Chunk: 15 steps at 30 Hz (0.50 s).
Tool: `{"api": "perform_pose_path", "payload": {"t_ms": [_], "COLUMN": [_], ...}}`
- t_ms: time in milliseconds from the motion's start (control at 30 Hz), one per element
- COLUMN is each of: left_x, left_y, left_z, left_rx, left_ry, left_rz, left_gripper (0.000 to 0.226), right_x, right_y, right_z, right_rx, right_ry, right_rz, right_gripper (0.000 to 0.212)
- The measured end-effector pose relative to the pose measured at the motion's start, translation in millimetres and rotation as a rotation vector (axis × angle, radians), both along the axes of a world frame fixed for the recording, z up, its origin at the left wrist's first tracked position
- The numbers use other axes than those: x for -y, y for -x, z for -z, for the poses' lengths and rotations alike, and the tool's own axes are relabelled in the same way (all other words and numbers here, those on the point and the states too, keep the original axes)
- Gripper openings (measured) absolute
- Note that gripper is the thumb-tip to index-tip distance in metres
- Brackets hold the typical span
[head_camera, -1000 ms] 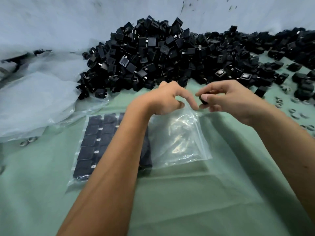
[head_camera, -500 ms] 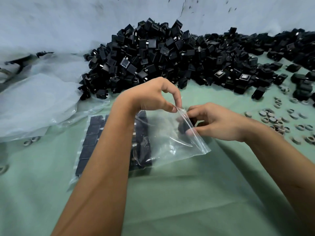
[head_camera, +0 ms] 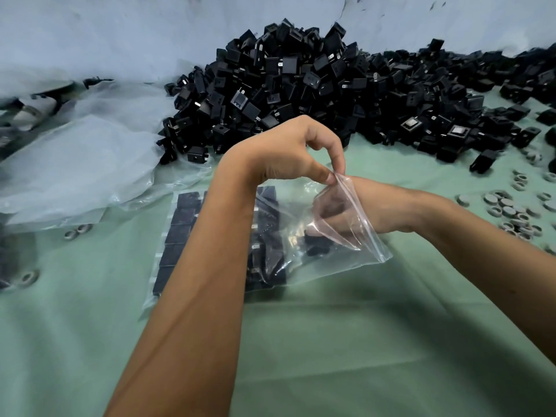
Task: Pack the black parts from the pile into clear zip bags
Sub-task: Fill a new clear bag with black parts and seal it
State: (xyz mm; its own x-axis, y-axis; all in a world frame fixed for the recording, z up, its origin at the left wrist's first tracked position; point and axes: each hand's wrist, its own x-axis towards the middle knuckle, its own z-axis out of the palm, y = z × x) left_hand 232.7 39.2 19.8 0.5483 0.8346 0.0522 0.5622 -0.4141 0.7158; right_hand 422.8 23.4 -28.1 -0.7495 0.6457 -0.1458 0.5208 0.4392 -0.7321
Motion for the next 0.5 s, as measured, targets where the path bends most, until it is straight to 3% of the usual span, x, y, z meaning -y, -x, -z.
{"api": "perform_pose_path", "payload": {"t_ms": [167, 300, 500], "left_x": [1.5, 2.0, 0.7], "left_y": [2.4, 2.5, 3.5], "left_z": [-2.3, -1.8, -1.1], "left_rx": [0.053, 0.059, 0.059], "left_ry": [0.013, 0.015, 0.007], "left_rz": [0.010, 0.010, 0.008], "left_gripper": [0.021, 0.018, 0.018], "right_x": [-0.4, 0.4, 0.9], "right_y": [5.1, 12.9, 14.5], "right_z": [6.0, 5.1, -1.4], "right_rx": [-0.041, -0.037, 0.008], "right_ry": [0.166, 0.250, 0.219], "right_rz": [-0.066, -0.100, -0.130], "right_gripper": [0.005, 0.018, 0.025]}}
